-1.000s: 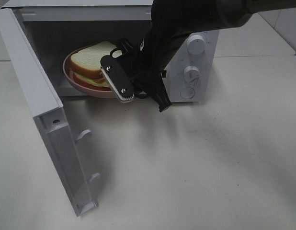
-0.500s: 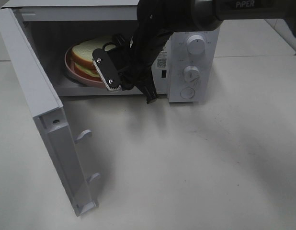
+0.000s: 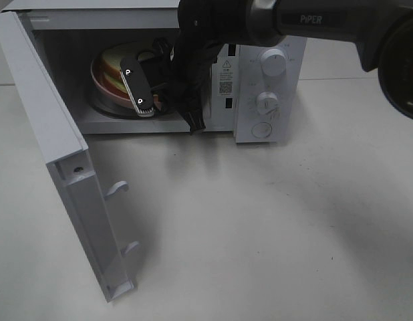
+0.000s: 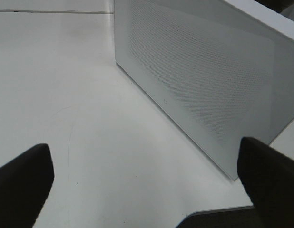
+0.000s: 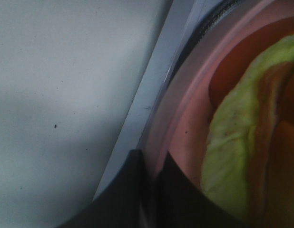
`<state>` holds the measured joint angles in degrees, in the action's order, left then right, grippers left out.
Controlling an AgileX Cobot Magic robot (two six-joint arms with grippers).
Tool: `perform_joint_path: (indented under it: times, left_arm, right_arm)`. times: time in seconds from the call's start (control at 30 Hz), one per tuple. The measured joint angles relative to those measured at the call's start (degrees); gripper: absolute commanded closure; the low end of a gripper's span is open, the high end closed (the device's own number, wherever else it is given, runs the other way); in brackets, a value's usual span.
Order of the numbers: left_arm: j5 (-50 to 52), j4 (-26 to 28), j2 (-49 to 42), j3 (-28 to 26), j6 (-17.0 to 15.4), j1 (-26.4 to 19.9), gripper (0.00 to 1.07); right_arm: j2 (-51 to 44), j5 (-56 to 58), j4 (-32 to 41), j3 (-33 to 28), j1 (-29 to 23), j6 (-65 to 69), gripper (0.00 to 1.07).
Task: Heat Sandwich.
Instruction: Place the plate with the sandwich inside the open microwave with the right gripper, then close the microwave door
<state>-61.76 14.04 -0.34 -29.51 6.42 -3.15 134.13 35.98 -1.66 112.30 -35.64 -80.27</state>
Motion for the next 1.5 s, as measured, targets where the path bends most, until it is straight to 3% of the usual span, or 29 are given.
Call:
perform_joint_path:
  times: [0.5,0.87,1.03,1.17,1.2,1.23,1.5]
  left_arm:
    - [0.0,0.0,0.0,0.0,0.0,0.0,0.09]
    - [0.0,0.0,0.0,0.0,0.0,0.0,0.09]
    - [0.0,0.0,0.0,0.0,0.0,0.0,0.09]
    - [0.0,0.0,0.0,0.0,0.0,0.0,0.09]
    - [0.0,0.0,0.0,0.0,0.0,0.0,0.09]
    - [0.0,0.0,0.0,0.0,0.0,0.0,0.09]
    - [0.0,0.0,0.0,0.0,0.0,0.0,0.09]
  right_arm:
    - [5.61,2.81,-4.01,9.0,0.0,5.73,1.07]
    - [6.02,2.52,-5.61,9.45,0.0,8.37,1.01]
    - [6.59,1.66,-5.67,9.57,0.0,10.26,0.87]
    - [6.59,0.11,-6.82,9.68,0.0,12.38,0.64]
    - [6.59,0.11,-6.82,9.68,0.0,12.38,0.64]
    - [6.59,-0.17,-7.1,9.85,0.0,12.83,0.55]
    - [4.98,-1.15,-6.82,7.68,0.0,12.89,0.39]
